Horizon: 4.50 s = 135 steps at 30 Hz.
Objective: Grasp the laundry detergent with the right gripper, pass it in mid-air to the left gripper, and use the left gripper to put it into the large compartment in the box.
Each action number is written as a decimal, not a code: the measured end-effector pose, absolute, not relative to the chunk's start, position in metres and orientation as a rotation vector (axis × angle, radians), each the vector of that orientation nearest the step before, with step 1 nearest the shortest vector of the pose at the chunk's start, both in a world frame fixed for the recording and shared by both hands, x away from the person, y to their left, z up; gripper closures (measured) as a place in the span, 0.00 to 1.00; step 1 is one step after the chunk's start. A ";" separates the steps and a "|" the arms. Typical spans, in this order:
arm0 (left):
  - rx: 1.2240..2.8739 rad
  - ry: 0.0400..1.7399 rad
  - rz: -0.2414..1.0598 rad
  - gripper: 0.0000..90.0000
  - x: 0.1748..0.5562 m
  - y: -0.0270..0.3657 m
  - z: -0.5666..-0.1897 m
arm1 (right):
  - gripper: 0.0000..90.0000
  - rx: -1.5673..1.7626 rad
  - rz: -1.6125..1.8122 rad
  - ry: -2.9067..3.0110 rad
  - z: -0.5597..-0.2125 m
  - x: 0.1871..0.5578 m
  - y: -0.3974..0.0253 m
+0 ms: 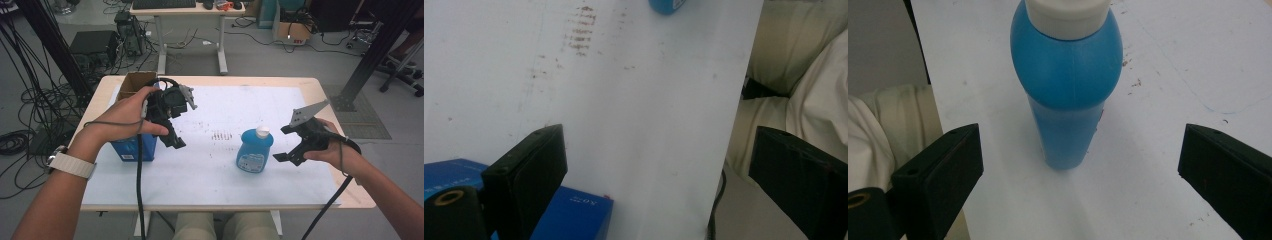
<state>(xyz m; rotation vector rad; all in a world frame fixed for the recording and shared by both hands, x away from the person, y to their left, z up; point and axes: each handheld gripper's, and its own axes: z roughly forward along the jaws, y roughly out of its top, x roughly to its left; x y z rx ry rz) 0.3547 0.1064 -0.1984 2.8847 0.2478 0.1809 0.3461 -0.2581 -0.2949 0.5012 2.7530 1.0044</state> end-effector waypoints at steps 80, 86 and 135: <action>2.877 0.271 0.179 0.10 0.355 0.106 -0.203 | 0.04 0.602 1.244 2.625 -0.342 0.336 -0.270; 2.879 0.274 0.176 0.10 0.355 0.106 -0.203 | 0.04 0.613 1.249 2.626 -0.343 0.337 -0.270; 2.873 0.279 0.181 0.10 0.354 0.106 -0.200 | 0.06 0.607 1.269 2.618 -0.339 0.333 -0.273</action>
